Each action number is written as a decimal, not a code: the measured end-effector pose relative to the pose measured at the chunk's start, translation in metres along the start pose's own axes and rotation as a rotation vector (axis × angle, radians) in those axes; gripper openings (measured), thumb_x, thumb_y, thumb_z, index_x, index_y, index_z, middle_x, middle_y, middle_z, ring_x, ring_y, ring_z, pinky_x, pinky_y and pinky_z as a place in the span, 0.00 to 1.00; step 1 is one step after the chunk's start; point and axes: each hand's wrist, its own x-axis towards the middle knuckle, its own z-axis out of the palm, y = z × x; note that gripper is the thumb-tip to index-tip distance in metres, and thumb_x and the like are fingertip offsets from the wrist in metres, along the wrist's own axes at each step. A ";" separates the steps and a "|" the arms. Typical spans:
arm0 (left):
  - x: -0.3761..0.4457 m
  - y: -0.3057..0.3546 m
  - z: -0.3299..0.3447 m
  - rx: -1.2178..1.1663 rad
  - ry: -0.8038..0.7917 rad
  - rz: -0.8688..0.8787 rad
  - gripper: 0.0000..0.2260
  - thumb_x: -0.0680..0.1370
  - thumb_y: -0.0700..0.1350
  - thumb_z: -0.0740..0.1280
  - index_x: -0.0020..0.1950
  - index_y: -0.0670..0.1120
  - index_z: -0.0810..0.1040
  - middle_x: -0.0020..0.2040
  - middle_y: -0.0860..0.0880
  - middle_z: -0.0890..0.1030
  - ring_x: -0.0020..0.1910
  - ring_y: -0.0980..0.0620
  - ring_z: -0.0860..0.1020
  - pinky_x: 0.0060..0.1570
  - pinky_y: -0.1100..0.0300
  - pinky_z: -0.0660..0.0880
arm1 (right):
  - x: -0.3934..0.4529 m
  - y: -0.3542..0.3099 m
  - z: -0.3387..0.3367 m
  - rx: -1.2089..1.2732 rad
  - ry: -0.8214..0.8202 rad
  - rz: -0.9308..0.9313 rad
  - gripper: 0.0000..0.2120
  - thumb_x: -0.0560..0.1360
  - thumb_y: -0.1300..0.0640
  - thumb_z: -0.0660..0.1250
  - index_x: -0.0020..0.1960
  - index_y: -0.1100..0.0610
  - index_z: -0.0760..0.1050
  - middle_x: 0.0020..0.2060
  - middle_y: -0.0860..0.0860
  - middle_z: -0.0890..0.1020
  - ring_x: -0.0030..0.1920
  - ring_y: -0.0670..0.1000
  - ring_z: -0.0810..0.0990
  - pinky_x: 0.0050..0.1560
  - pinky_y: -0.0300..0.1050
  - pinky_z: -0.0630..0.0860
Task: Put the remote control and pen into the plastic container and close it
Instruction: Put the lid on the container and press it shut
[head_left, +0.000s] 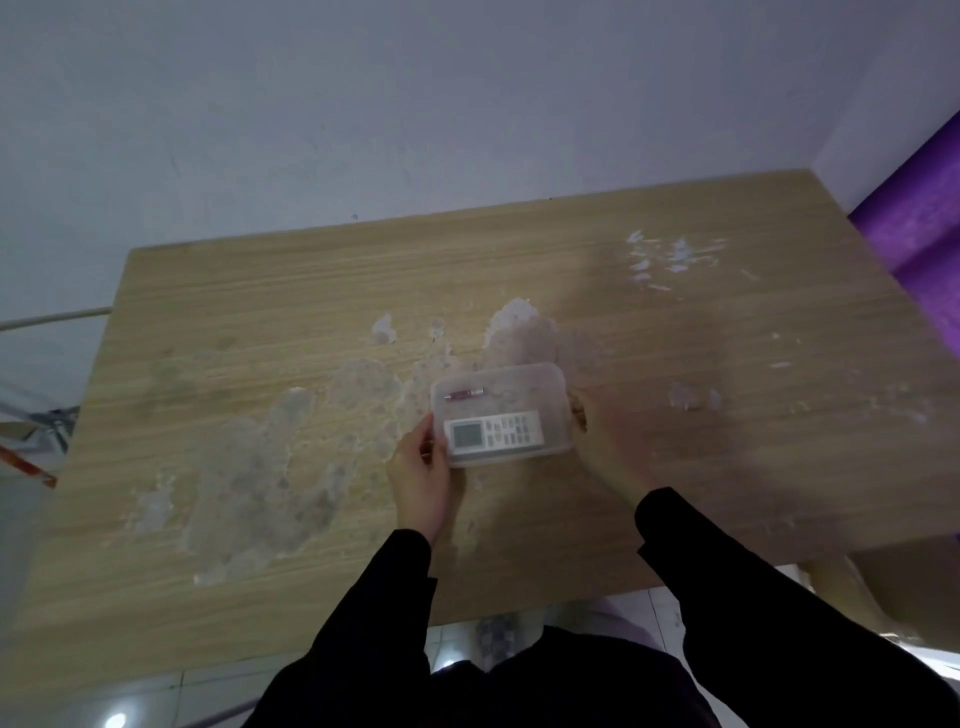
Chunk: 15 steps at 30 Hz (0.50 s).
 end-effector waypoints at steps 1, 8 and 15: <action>-0.002 0.001 0.000 -0.009 -0.005 0.015 0.14 0.79 0.41 0.62 0.64 0.42 0.74 0.58 0.44 0.81 0.52 0.51 0.78 0.54 0.56 0.76 | -0.002 -0.002 0.000 -0.015 0.008 -0.013 0.12 0.79 0.62 0.55 0.59 0.56 0.73 0.50 0.56 0.80 0.50 0.57 0.79 0.53 0.60 0.78; -0.005 -0.003 -0.001 0.040 -0.026 0.086 0.14 0.80 0.40 0.60 0.65 0.42 0.72 0.59 0.42 0.80 0.53 0.49 0.78 0.52 0.55 0.76 | 0.006 -0.022 0.012 -0.401 -0.011 -0.224 0.26 0.78 0.64 0.55 0.75 0.62 0.51 0.76 0.61 0.54 0.76 0.58 0.52 0.75 0.52 0.54; 0.008 0.006 0.000 0.433 -0.094 0.295 0.23 0.74 0.36 0.61 0.70 0.41 0.64 0.68 0.39 0.68 0.68 0.42 0.65 0.68 0.53 0.62 | 0.020 -0.012 0.030 -0.582 -0.074 -0.251 0.31 0.79 0.45 0.47 0.76 0.59 0.43 0.78 0.56 0.46 0.77 0.55 0.43 0.77 0.56 0.47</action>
